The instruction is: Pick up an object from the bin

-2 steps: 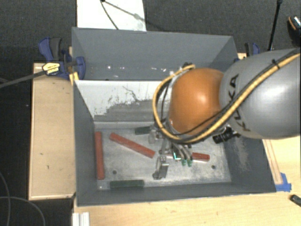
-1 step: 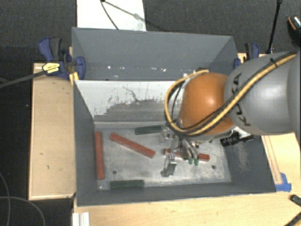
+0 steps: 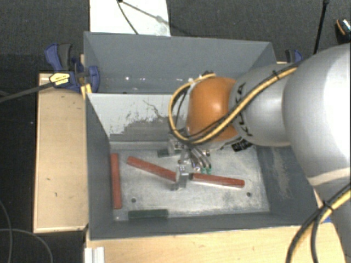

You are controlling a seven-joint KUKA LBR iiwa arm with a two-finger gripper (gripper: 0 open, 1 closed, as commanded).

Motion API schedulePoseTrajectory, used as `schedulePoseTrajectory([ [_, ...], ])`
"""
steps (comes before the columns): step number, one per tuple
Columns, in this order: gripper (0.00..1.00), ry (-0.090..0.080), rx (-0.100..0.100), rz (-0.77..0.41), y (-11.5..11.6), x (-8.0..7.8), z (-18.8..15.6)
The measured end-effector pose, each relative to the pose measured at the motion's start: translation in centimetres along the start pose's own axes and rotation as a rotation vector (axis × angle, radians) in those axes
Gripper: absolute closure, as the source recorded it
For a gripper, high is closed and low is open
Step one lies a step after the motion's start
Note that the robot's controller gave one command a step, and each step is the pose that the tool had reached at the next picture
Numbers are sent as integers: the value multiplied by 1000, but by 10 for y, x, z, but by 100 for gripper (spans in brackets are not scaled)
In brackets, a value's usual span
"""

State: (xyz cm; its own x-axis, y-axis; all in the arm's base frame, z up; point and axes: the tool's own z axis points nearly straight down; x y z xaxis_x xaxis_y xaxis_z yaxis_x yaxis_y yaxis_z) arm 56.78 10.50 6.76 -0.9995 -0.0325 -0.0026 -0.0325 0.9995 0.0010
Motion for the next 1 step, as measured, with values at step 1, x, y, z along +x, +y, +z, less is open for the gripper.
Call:
schedulePoseTrajectory([
  [1, 100, -8, -1, 7, 0, -2, -6],
])
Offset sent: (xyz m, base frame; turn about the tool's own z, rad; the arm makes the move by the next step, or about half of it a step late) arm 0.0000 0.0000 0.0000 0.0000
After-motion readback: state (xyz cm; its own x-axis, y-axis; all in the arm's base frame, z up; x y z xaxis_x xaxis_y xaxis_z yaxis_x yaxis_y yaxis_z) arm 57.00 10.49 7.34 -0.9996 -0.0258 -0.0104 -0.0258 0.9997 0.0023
